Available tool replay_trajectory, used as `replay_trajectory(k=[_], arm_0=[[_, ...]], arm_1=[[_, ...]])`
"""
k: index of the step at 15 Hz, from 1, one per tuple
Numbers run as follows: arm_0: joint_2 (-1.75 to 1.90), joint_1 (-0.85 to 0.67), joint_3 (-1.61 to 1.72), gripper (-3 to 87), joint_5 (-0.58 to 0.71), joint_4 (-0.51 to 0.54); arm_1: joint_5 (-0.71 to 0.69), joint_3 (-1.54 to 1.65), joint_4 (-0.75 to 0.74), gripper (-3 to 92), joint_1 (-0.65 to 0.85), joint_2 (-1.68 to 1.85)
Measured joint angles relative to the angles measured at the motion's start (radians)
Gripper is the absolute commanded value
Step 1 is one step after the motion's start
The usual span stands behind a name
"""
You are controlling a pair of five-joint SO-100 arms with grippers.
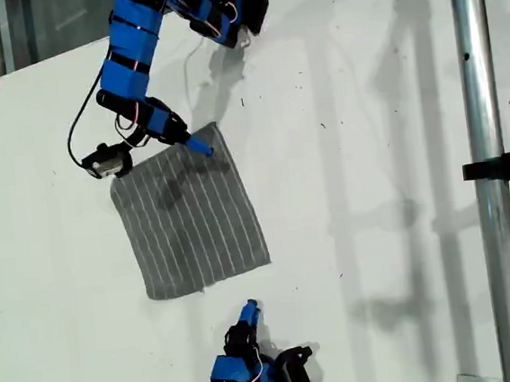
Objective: Grasp corners of a towel and fold twice.
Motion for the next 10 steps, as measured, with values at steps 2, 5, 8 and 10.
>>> replay_trajectory(k=[2, 5, 8, 10], arm_0=[[0.0, 0.012, -0.061, 5.8, -0.043, 0.029], [-0.066, 0.023, -0.215, 5.2, -0.078, 0.063], [-0.373, 0.021, -0.437, 4.7, -0.055, 0.058], [-0.568, -0.017, -0.591, 5.4, -0.003, 0.078]], arm_1=[[-0.011, 0.061, -0.129, 39.9, 0.018, -0.117], [-0.015, 0.063, -0.239, 33.6, 0.04, -0.247], [-0.038, 0.061, -0.287, 4.7, 0.074, -0.31], [-0.043, 0.052, -0.293, -0.2, 0.078, -0.321]])
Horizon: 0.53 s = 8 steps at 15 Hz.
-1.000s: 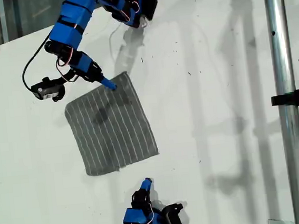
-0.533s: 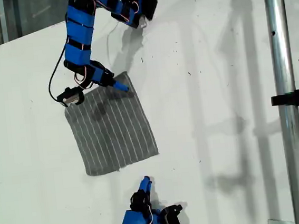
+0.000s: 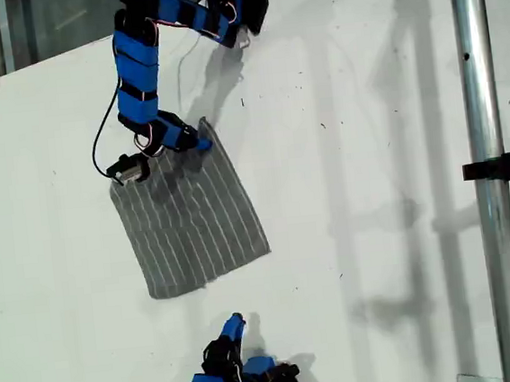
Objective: Grasp corners of a towel and fold twice.
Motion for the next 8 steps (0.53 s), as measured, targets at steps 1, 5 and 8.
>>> replay_trajectory(k=[1, 5, 8], arm_0=[[-0.106, -0.026, -0.086, 7.0, 0.037, 0.018], [-0.571, -0.127, -0.549, 14.7, 0.268, 0.149], [-0.942, -0.147, -0.965, 18.5, 0.468, 0.253]], arm_1=[[-0.006, -0.003, -0.006, -0.2, 0.0, 0.0], [-0.008, -0.003, -0.015, -0.2, -0.011, -0.002], [-0.008, -0.003, -0.015, -0.2, -0.015, -0.002]])
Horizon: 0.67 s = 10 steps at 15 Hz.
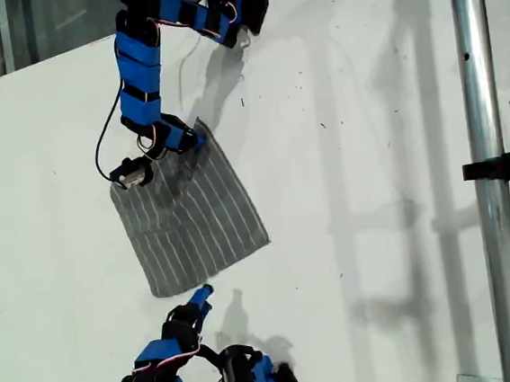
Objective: Grasp corners of a towel and fold twice.
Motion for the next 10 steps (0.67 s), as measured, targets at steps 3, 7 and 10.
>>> replay_trajectory(k=[3, 7, 10], arm_0=[[-0.201, -0.025, -0.21, 23.7, 0.141, 0.009], [-0.318, -0.038, -0.238, 23.0, 0.281, -0.017], [-0.448, -0.008, -0.156, 25.4, 0.253, -0.169]], arm_1=[[0.0, 0.0, 0.0, -0.2, -0.003, 0.0], [0.0, 0.0, 0.0, -0.2, -0.005, 0.0], [0.0, 0.0, 0.0, -0.2, -0.006, 0.0]])
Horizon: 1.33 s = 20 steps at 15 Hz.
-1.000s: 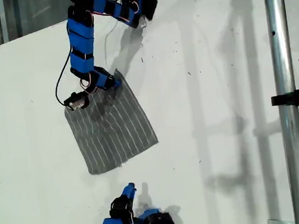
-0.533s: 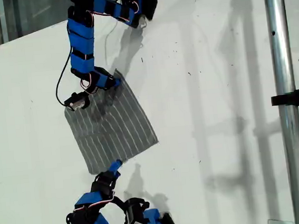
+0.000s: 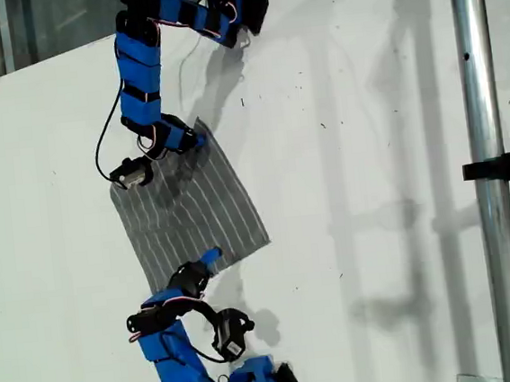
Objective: Grasp corners of a towel and fold twice.
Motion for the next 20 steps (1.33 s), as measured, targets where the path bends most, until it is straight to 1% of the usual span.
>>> replay_trajectory(k=[1, 3, 5, 8, 11, 12, 13, 14, 17, 20], arm_0=[[-0.08, 0.025, -0.006, 27.7, -0.031, -0.035], [-0.295, 0.075, -0.1, 29.3, -0.071, -0.044], [-0.499, 0.123, -0.282, 29.7, -0.103, 0.009], [-0.589, 0.147, -0.362, 27.8, -0.129, 0.023], [-0.647, 0.144, -0.362, 22.0, -0.195, 0.031], [-0.672, 0.144, -0.364, 17.2, -0.201, 0.032], [-0.696, 0.138, -0.387, 4.8, -0.199, 0.037], [-0.719, 0.137, -0.411, -1.7, -0.207, 0.044], [-0.718, 0.141, -0.442, -1.6, -0.199, 0.057], [-0.568, 0.181, -0.431, -1.6, -0.216, 0.115]], arm_1=[[0.0, 0.0, 0.0, -0.2, 0.0, 0.0], [0.0, 0.0, 0.0, -0.2, 0.0, 0.0], [0.0, 0.0, 0.0, -0.2, 0.0, 0.0], [0.0, 0.0, 0.0, -0.2, 0.0, 0.0], [0.0, 0.0, 0.0, -0.2, -0.006, 0.0], [0.0, 0.0, 0.0, -0.2, -0.006, 0.0], [0.0, 0.0, 0.0, -0.2, -0.006, 0.0], [0.0, 0.0, 0.0, -0.2, -0.006, 0.0], [0.005, 0.0, 0.009, -0.2, -0.014, 0.008], [0.067, 0.055, 0.104, -0.2, -0.054, 0.16]])
